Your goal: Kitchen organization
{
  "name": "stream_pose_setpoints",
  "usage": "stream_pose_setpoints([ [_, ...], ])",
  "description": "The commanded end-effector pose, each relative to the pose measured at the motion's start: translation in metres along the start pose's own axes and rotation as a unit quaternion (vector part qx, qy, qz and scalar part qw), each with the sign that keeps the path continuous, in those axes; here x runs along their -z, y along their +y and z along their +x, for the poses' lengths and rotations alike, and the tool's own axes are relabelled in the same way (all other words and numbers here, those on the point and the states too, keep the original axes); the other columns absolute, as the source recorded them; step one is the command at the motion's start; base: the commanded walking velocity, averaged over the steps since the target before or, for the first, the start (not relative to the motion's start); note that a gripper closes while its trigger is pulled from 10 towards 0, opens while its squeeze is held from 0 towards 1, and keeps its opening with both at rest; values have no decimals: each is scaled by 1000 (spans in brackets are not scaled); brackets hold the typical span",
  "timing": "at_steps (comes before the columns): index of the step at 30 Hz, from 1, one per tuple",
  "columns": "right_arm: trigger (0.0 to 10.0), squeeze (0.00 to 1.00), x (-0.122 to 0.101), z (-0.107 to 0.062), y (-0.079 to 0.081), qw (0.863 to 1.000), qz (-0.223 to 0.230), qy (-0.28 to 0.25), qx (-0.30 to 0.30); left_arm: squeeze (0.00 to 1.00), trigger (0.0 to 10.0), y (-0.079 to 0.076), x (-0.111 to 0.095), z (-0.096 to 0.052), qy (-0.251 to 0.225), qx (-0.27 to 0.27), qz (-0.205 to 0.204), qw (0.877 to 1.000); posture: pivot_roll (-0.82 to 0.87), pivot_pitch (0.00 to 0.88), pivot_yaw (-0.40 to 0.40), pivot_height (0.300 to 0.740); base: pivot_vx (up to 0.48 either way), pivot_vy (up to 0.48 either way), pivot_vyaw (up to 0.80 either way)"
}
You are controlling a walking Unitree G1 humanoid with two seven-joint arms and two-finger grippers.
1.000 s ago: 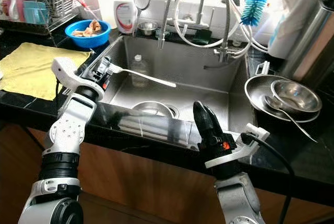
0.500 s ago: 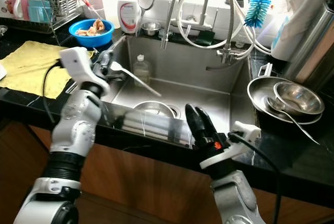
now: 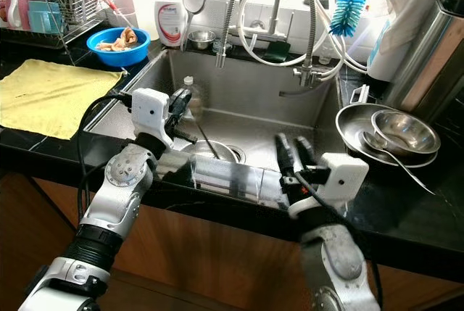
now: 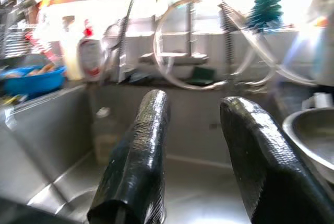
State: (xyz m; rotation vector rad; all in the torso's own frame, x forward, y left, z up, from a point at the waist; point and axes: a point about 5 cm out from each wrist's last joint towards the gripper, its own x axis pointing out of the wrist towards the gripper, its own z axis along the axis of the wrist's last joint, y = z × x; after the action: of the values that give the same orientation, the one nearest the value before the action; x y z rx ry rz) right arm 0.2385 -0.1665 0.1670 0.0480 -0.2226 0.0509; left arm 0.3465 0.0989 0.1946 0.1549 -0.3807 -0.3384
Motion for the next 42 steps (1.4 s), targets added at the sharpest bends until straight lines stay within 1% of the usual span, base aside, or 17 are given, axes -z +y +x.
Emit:
stream_pose_setpoints([
  [1,10000,0,-1,-2,-2,1000,-7,-10,23,0,10000,-4,5,-2,4,7,7,1000,48,0,-28,740,0,0,0],
  [2,10000,0,3,-6,-7,999,-9,-6,51,0,10000,3,10,-3,15,-7,16,1000,45,0,-27,740,0,0,0],
  [4,10000,0,6,-10,-9,998,-12,2,59,0,10000,7,13,-3,23,-12,22,999,47,0,-27,740,0,0,0],
  [6,10000,0,13,-22,-16,996,-35,19,78,0,10000,17,18,-6,31,-17,38,999,40,0,-21,740,0,0,0],
  [8,10000,0,17,-28,-22,995,-41,28,88,0,10000,23,21,-7,37,-22,47,998,38,0,-20,740,0,0,0],
  [10,10000,0,17,-28,-22,995,-41,28,88,0,10000,23,21,-7,37,-22,47,998,38,0,-20,740,0,0,0],
  [13,10000,0,18,-30,-29,993,-45,30,104,0,10000,32,23,-4,41,-34,58,997,39,0,-21,740,0,0,0],
  [16,10000,0,20,-29,-28,993,-47,30,105,0,10000,32,25,-4,44,-34,56,997,36,0,-19,740,0,0,0],
  [19,10000,0,20,-26,-26,993,-35,26,108,0,10000,31,26,-4,48,-31,57,997,39,0,-19,740,0,0,0],
  [25,10000,0,24,-24,-19,994,-41,32,92,0,10000,26,29,-3,53,-12,91,994,46,0,-22,740,0,0,0],
  [27,10000,0,24,-24,-20,994,-40,31,94,0,10000,27,30,-3,55,-14,87,995,46,0,-21,740,0,0,0],
  [28,10000,0,24,-23,-21,994,-40,30,98,490,10000,28,32,-4,61,-22,72,995,39,0,-19,740,0,0,0],
  [29,10000,0,24,-23,-22,994,-41,30,100,490,10000,29,33,-4,64,-26,64,996,39,0,-19,740,0,0,0],
  [30,10000,0,24,-23,-23,994,-40,30,102,922,10000,29,34,-4,67,-30,57,996,39,0,-20,740,0,0,0],
  [31,10000,0,24,-22,-24,993,-40,29,105,1000,10000,30,34,-4,68,-32,54,996,39,0,-20,740,0,0,0],
  [33,10000,0,23,-22,-25,993,-37,28,109,1000,10000,32,35,-4,72,-39,46,996,42,0,-22,740,0,0,0],
  [42,10000,0,23,-20,-26,993,-38,27,111,1000,10000,30,37,-3,75,-40,45,995,39,0,-22,740,0,0,0],
])
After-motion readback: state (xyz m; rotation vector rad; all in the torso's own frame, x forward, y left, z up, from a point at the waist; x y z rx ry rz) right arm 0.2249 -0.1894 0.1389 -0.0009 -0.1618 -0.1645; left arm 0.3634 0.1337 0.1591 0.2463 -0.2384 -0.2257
